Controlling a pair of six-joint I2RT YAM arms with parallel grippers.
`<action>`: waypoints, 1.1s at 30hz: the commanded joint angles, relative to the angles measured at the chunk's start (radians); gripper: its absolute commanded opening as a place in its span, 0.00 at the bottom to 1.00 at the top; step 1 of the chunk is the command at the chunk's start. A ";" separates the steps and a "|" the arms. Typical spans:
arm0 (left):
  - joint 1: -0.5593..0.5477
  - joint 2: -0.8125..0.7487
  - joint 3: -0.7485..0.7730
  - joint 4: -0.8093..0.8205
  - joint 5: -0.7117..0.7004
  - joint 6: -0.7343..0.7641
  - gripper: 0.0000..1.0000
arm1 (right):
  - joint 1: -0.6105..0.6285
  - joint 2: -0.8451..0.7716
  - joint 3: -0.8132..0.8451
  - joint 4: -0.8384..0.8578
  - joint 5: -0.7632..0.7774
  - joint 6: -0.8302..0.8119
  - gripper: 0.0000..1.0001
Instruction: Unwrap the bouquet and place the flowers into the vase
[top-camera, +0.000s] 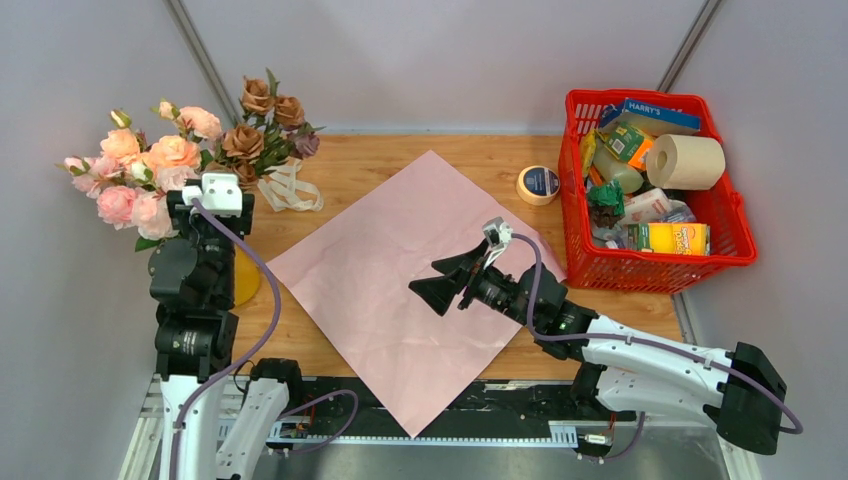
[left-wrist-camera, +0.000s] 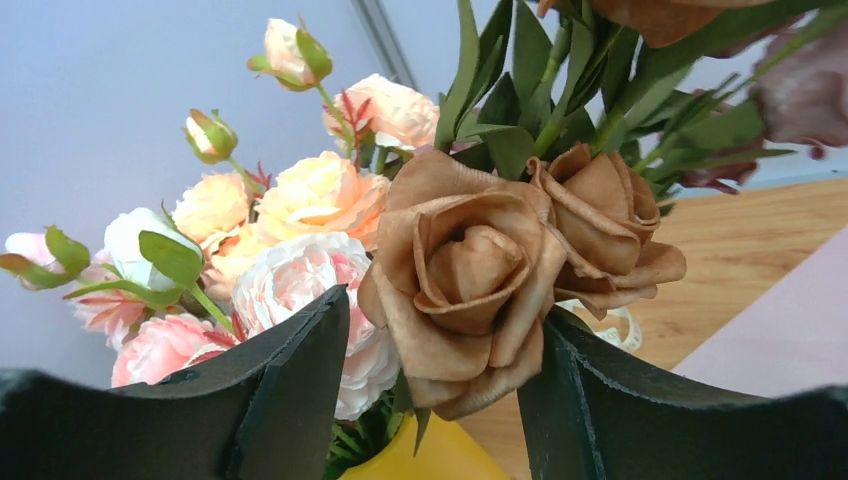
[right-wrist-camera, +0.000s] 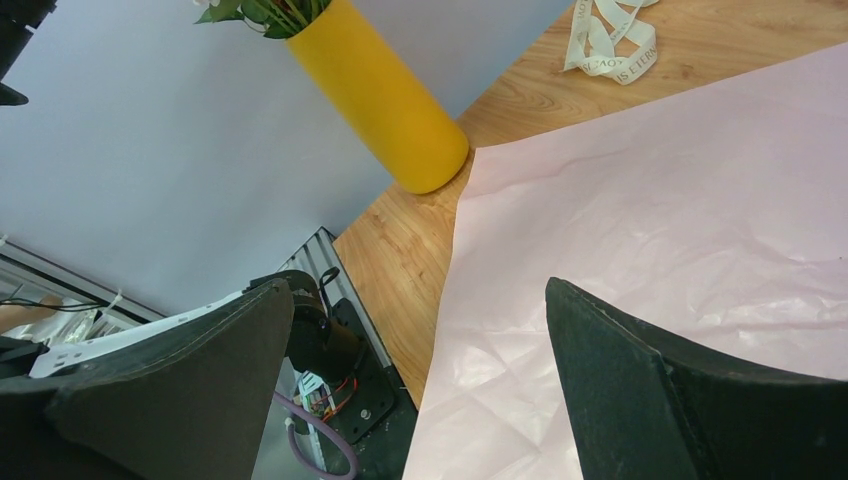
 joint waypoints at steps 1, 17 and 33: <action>0.008 0.017 0.049 -0.040 0.097 -0.025 0.68 | 0.006 -0.005 0.041 0.027 -0.008 0.018 1.00; 0.008 0.041 0.006 0.017 -0.002 -0.037 0.12 | 0.004 -0.029 0.049 -0.002 0.001 0.001 1.00; 0.008 -0.029 -0.170 -0.043 -0.251 -0.116 0.00 | 0.004 -0.022 0.025 0.006 -0.007 0.014 1.00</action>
